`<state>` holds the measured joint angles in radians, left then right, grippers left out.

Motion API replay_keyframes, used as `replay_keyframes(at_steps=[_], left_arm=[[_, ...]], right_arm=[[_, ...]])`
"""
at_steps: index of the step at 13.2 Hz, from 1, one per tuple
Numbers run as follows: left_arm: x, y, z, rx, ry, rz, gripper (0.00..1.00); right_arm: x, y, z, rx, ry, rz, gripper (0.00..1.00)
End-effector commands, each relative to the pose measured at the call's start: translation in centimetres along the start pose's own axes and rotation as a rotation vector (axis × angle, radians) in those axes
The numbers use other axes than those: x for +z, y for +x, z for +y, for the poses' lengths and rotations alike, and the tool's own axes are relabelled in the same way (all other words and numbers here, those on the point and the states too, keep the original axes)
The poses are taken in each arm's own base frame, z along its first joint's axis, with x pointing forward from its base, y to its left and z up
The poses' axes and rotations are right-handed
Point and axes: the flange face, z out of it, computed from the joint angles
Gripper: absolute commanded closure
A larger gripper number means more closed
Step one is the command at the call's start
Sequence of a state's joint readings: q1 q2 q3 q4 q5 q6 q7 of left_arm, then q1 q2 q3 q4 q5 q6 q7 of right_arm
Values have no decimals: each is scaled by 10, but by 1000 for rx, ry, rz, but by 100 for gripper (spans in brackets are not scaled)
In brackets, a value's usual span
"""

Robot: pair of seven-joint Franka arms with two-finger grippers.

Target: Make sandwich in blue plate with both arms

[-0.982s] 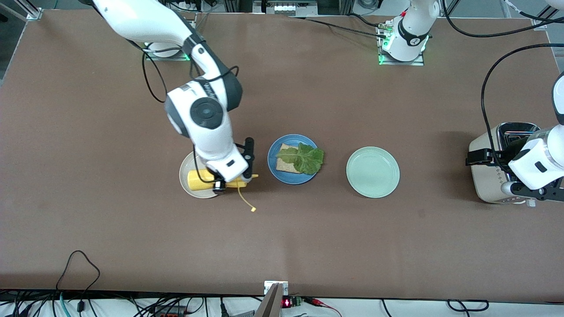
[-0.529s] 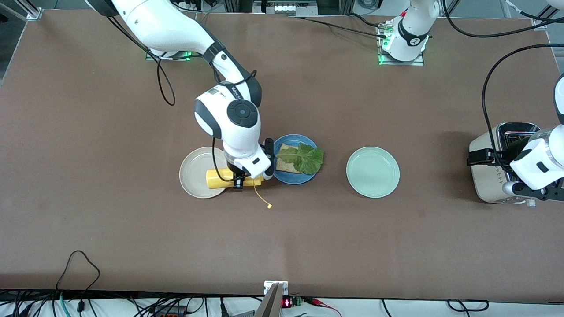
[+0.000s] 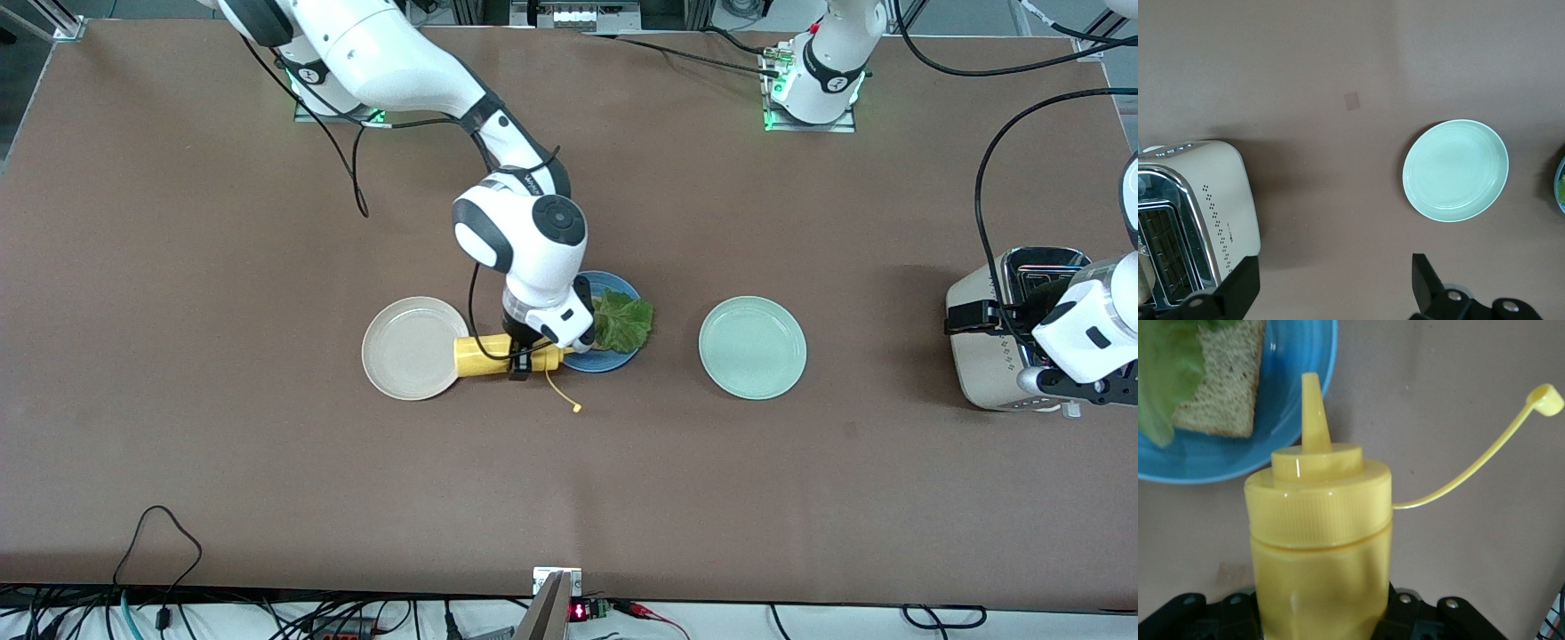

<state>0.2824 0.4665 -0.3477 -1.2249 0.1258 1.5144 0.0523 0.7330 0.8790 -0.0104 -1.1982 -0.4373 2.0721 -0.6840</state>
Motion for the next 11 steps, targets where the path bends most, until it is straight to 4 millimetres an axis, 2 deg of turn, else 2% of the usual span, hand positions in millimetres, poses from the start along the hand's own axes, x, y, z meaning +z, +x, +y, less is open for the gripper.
replay_keyframes(at_steps=[1,2,5,7,11], left_arm=[[-6,-5,-2,-1,29,-3,0],[-6,-5,-3,-2,30,-4,0],[-6,-5,-3,-2,30,-4,0],[-6,-5,-3,-2,30,-4,0],[-5,-6,-7,-10,33,-7,0]], right_arm=[[3,11,3,23,-30,-22,100],[6,20,-5,18,-30,-26,100],[12,26,-13,2,-31,-52,100],[7,35,-22,-18,-32,-67,100],[2,42,-29,-31,-42,-76,100]])
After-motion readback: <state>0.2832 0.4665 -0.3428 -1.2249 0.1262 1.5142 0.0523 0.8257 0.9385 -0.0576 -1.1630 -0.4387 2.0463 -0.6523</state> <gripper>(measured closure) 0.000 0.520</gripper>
